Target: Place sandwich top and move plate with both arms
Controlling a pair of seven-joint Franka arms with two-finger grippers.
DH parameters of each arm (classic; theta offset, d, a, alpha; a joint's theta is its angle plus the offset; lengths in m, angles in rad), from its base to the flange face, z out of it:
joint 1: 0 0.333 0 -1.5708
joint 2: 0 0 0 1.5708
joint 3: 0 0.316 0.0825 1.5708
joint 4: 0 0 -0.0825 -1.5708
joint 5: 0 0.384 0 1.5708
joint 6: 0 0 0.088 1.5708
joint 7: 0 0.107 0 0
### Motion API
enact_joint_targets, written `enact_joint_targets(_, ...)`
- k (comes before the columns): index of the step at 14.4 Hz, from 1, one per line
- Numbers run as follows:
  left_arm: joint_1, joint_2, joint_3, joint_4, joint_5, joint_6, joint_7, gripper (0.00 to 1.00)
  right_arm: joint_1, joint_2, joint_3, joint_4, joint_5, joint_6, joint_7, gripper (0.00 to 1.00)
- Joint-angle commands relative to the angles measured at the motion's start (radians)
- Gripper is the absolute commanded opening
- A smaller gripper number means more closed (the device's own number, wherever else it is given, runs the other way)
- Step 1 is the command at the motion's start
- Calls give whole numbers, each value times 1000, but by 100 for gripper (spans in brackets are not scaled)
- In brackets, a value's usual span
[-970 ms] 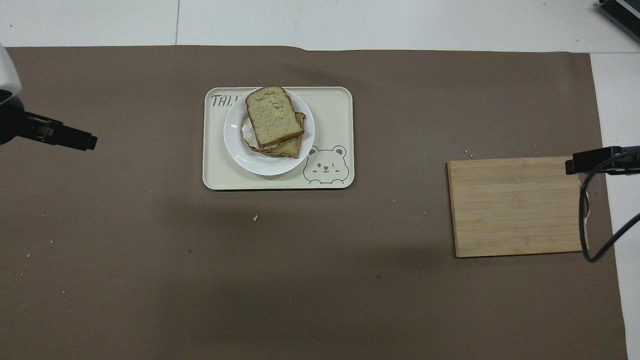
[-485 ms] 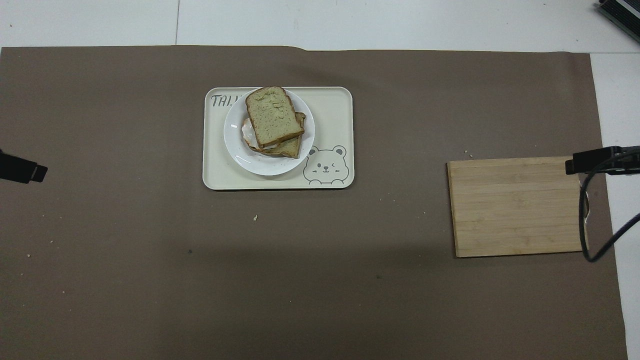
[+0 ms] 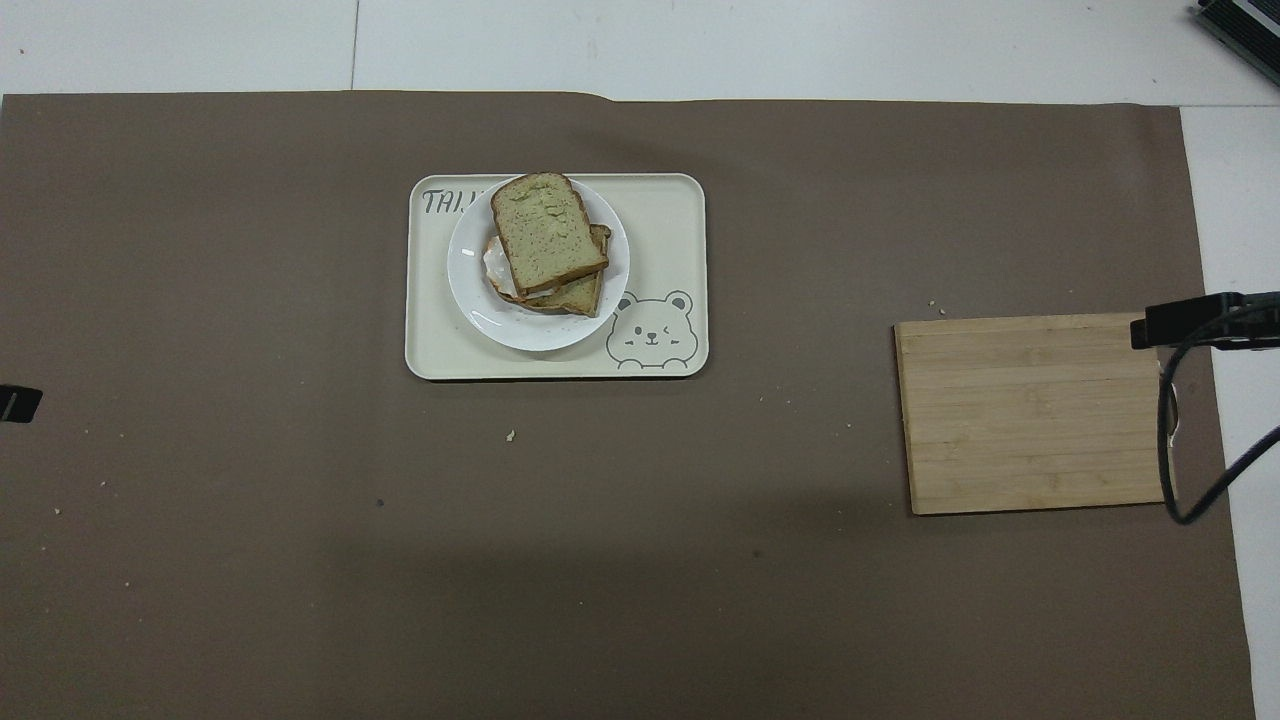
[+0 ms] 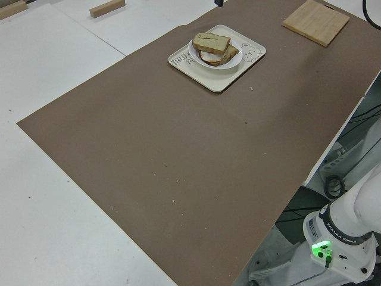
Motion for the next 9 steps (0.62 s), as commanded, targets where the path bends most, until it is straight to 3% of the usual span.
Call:
enact_joint_targets(1, 5, -18, -2, -26, 20, 14, -88, 100, -13, 2, 10, 10, 2, -15, 0, 100)
enact_joint_targets(9, 31, -17, -2, -27, 29, 28, -125, 100, -13, 2, 10, 10, 2, -15, 0, 100)
